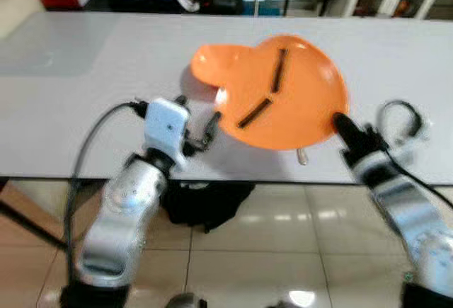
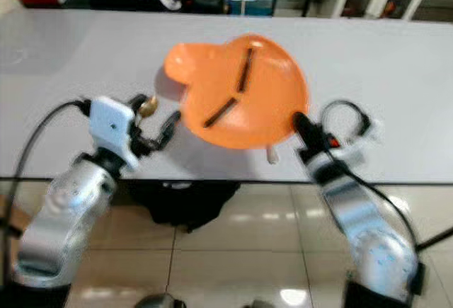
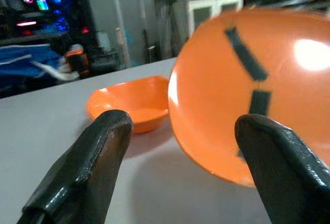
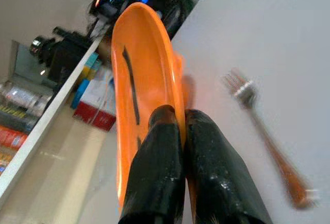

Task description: Setting the table

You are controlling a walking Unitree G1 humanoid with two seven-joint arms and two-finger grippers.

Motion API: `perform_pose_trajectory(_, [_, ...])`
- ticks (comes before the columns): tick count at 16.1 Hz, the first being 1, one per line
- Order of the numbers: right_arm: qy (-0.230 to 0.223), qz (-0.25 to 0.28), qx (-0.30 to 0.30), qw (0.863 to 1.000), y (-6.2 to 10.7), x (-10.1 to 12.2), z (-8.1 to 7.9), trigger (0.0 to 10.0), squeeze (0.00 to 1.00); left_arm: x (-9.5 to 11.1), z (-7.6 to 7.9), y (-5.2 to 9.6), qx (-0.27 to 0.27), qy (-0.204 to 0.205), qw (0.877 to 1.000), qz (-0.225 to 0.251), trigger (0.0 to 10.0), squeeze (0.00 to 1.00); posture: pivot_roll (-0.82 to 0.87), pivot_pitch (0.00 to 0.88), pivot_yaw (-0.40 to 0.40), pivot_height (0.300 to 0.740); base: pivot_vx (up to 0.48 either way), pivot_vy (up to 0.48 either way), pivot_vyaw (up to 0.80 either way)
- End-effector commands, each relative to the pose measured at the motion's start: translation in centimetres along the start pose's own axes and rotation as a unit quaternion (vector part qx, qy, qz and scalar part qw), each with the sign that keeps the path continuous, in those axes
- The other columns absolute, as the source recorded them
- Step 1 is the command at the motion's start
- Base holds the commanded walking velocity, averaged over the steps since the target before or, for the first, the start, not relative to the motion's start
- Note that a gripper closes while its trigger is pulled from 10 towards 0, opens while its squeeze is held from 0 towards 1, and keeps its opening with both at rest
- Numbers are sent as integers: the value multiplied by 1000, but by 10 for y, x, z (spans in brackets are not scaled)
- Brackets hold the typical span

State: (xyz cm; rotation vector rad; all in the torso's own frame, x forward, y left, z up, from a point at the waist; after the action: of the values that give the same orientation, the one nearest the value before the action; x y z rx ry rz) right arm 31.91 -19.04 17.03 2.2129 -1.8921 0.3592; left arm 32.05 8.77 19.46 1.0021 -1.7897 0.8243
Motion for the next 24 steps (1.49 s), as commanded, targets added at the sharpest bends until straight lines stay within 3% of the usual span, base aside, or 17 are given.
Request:
perform_pose_trajectory(1, [-8, 13, 45, 999, 6, 11, -19, 10000, 0, 12, 1, 2, -10, -1, 1000, 24, 10000, 0, 32, 66, -31, 740, 0, 0, 0])
perform_pose_trajectory(4, [-31, -20, 57, 998, 3, -2, -23, 10000, 0, 9, 3, 5, -32, -5, 999, 17, 10000, 0, 34, 64, -32, 740, 0, 0, 0])
perform_pose_trajectory(9, [-49, -51, -22, 997, -14, -23, 3, 10000, 0, 5, 19, 27, -132, 39, 990, -1, 10000, 0, 45, 56, -38, 740, 0, 0, 0])
perform_pose_trajectory(11, [-98, -96, -51, 989, -22, -48, 12, 10000, 0, -5, 25, 41, -177, 26, 983, -30, 10000, 0, 47, 50, -42, 740, 0, 0, 0])
perform_pose_trajectory(12, [-124, -109, -79, 983, -26, -58, 20, 10000, 0, -7, 27, 43, -184, 28, 982, -36, 10000, 0, 47, 49, -42, 740, 0, 0, 0])
perform_pose_trajectory(15, [-160, -129, -89, 975, -36, -74, 21, 10000, 0, -7, 31, 43, -191, 34, 980, -38, 10000, 0, 46, 44, -45, 740, 0, 0, 0])
perform_pose_trajectory(24, [-119, -150, -142, 971, -67, -91, 32, 10000, 0, -8, 34, 45, -193, 36, 979, -47, 10000, 0, 53, 48, -54, 740, 0, 0, 0])
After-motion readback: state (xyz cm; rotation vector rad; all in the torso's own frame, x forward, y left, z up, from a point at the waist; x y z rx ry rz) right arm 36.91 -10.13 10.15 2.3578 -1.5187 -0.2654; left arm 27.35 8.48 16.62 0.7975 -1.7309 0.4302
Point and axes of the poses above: a point about 5 cm out from each wrist's last joint towards the gripper, its own y axis pointing back from the gripper into the wrist, its own x axis along the axis of the wrist's last joint, z = x × y, the point moved 6 cm from there along -y, pointing out of the wrist towards the gripper, and after that the axes turned 13 degrees about -y, right-handed, at the moved point
